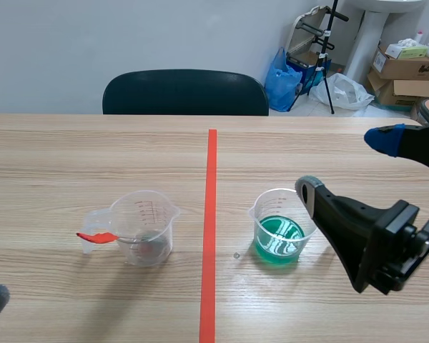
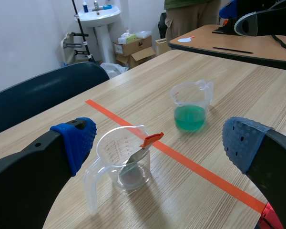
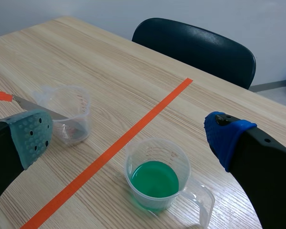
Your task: Do the redox reaction experiment
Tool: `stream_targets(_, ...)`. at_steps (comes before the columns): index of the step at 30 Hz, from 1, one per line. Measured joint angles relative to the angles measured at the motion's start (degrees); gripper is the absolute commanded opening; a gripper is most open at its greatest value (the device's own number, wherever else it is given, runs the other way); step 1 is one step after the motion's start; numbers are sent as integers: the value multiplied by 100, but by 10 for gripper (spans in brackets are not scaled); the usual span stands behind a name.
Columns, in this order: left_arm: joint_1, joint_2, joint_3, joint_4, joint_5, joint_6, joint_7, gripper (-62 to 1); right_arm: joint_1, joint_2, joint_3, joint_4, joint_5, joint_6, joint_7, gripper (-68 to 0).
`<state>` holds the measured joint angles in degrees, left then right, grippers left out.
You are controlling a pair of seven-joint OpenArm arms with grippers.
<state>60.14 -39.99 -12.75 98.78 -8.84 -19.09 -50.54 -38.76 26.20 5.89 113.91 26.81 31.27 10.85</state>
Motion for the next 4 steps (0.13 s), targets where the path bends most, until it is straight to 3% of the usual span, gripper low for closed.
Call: stream_targets(4, 0, 0, 0, 0, 0, 0, 0, -46, 0, 0, 0, 0, 0, 0, 0, 4)
